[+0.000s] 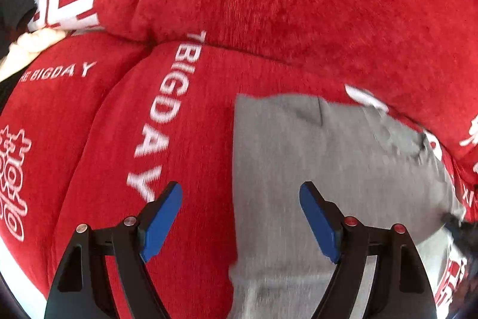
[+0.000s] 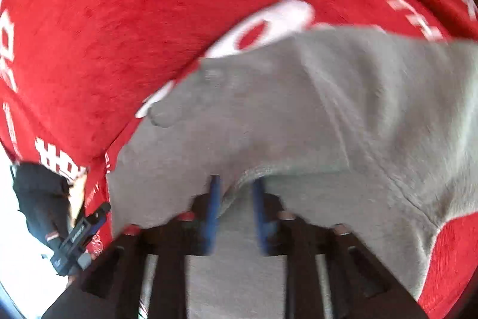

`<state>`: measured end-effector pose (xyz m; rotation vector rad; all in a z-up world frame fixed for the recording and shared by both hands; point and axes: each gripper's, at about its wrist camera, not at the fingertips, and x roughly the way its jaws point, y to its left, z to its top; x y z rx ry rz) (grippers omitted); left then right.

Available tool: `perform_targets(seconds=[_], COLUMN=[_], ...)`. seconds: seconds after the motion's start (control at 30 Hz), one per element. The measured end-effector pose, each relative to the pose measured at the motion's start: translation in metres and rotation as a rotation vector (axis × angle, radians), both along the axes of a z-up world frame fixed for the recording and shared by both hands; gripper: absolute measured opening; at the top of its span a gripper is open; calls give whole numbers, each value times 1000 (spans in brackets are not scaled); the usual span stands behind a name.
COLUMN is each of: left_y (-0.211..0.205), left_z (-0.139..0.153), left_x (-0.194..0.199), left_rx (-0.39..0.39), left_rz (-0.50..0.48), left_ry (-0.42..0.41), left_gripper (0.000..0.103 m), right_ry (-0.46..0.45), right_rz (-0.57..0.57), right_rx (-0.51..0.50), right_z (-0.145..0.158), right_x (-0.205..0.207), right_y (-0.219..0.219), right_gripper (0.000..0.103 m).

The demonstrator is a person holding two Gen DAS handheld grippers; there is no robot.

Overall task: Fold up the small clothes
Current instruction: 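Grasp the sweater side edge nearest the right gripper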

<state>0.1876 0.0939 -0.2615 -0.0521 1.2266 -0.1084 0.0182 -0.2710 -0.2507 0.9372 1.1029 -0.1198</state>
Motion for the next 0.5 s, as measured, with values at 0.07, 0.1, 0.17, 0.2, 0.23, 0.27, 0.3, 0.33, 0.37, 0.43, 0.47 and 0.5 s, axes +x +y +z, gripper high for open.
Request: perform_targets(seconds=[0.07,0.1,0.17,0.2,0.23,0.27,0.3,0.33,0.37,0.43,0.47,0.5], left_y=[-3,-5,-7,-8,-8,-10,-13,-17,-21,-22,-20,-15], left_z=[-10,-16,-26,-28,-28,-26,-25,-23,-21,-22,-23,-23], left_x=[14,21,27,28,28,28,28,28,29,32,34,35], left_rx=[21,42,79,77,57,49,61,80,110,142,134,112], left_rz=[2,7,21,24,24,24,15,1,-13,-25,-15,4], left_ry=[16,29,50,51,41,35,30,22,6,-13,-11,-7], left_gripper=[82,81,76,63,57,47,38,36,36,36,36,36], right_ry=[-24,-31,-32,-27,-11,-6,-23,-47,-72,-96,-81,-64], right_rz=[-29,-49,-117,-166,-182,-176,-155,-108,-66,-12,-8,-8], right_rx=[36,52,107,147,164,182,179,141,97,9,-12,-20], right_z=[-4,-5,-13,-18,-18,-19,-13,-1,10,23,22,17], right_x=[-2,-2,0,1,5,9,15,23,30,36,36,34], right_y=[-9,-13,-26,-32,-33,-34,-31,-29,-27,-26,-30,-32], right_gripper=[62,62,62,51,10,8,8,8,8,8,8,8])
